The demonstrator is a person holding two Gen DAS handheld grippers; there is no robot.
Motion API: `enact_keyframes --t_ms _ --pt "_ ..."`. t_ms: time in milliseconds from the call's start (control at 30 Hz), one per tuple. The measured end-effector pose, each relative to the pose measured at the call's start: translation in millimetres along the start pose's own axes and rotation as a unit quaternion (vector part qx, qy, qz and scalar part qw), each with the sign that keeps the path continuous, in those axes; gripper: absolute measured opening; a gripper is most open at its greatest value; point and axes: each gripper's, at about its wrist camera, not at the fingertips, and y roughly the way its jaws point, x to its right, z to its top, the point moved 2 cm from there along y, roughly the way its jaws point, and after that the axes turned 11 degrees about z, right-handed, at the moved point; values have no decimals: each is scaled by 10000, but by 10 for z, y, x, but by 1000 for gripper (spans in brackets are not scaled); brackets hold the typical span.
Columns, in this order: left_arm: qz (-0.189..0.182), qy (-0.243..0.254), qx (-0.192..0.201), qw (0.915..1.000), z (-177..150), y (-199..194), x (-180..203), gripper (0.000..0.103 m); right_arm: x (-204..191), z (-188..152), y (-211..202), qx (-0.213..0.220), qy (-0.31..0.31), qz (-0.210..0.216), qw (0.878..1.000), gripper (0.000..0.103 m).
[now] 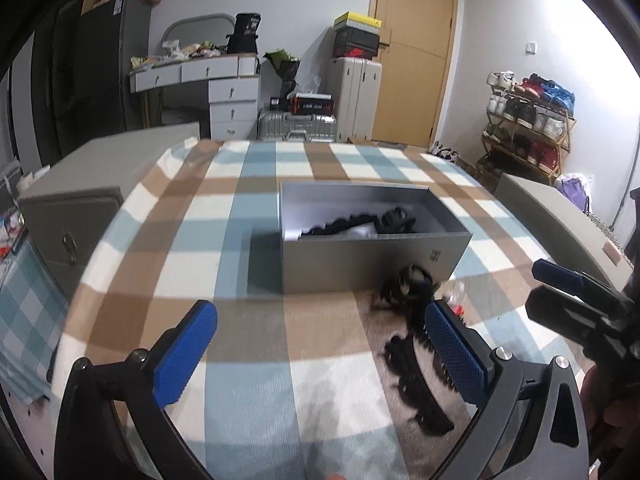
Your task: Organize jewelry
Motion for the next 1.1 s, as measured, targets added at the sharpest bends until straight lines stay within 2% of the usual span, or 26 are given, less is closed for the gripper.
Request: enact_keyframes --t_ms 233,400,500,533,633,667,733,933,1100 --pt "-16 -183 -300 9994 -150 71 -85 101 114 -65 221 -338 252 102 9991 74" --pt "-32 -177 -460 9988 -229 101 -89 101 131 -59 386 -568 301 99 9979 64" --pt "-64 -170 -500 9986 -242 101 -87 101 158 -54 478 -729 348 60 9967 51" --pt "-52 -171 -497 9986 -243 100 -87 101 168 -54 492 -752 370 51 9965 43" --pt "-74 -152 -464 9988 -236 63 -68 101 191 -59 516 -793 402 12 9960 34" --pt "-86 -145 -463 9988 -237 55 -60 101 197 -66 519 -815 409 0 9958 26" --pt "-109 -127 -468 9988 -226 69 -57 101 213 -74 529 -847 420 -39 9955 16" --pt "-154 -76 -541 9984 -167 83 -14 101 227 -62 386 -572 446 -38 9974 15" --pt "-484 -66 -626 9968 -83 77 101 101 257 -27 206 -342 467 -85 9983 15"
